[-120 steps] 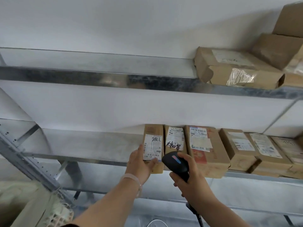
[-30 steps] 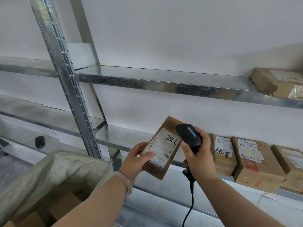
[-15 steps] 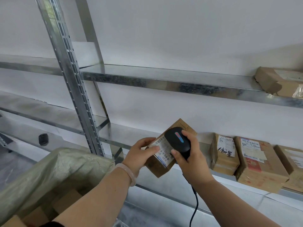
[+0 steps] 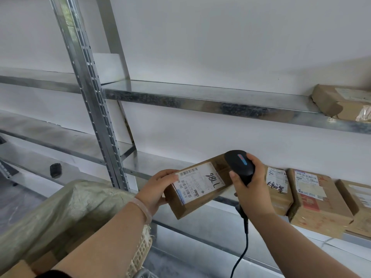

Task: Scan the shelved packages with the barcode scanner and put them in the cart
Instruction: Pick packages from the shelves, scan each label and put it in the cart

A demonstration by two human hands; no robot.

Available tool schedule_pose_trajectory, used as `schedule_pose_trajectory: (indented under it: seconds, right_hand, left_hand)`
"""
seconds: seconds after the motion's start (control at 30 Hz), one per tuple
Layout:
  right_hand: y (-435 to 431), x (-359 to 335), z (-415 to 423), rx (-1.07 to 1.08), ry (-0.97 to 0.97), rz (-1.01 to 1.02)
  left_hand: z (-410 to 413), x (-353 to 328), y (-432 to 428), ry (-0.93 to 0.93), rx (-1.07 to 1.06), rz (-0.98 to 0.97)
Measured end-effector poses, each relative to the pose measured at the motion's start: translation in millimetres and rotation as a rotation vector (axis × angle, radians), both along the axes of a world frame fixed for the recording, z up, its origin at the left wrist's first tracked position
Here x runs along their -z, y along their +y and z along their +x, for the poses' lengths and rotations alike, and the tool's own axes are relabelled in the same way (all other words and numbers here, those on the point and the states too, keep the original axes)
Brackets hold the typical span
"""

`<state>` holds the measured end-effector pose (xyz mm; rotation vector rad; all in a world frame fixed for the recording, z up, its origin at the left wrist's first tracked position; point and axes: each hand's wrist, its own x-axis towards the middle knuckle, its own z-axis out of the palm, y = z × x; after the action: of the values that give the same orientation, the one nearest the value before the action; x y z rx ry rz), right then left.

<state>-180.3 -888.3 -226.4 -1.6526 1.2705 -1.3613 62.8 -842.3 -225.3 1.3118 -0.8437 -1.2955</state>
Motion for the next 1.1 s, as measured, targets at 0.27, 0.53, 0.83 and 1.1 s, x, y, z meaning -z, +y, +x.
schedule_pose_trajectory:
  seconds: [0.27, 0.53, 0.83, 1.1]
  right_hand:
    - [0.4, 4.1, 0.0, 0.039, 0.000, 0.022]
    - [6.9, 7.3, 4.9, 0.060, -0.041, 0.042]
    - [9.5, 5.4, 5.2, 0.036, -0.042, 0.027]
    - [3.0, -9.8, -1.4, -0.113, 0.087, 0.015]
  left_hand:
    - [-10.1, 5.3, -2.1, -0.020, -0.259, -0.077]
    - [-21.6, -4.2, 3.7, -0.132, -0.271, -0.098]
    - [-13.9, -9.5, 4.5, -0.207, 0.004, -0.165]
    - [3.7, -9.3, 6.4, -0.339, 0.121, -0.121]
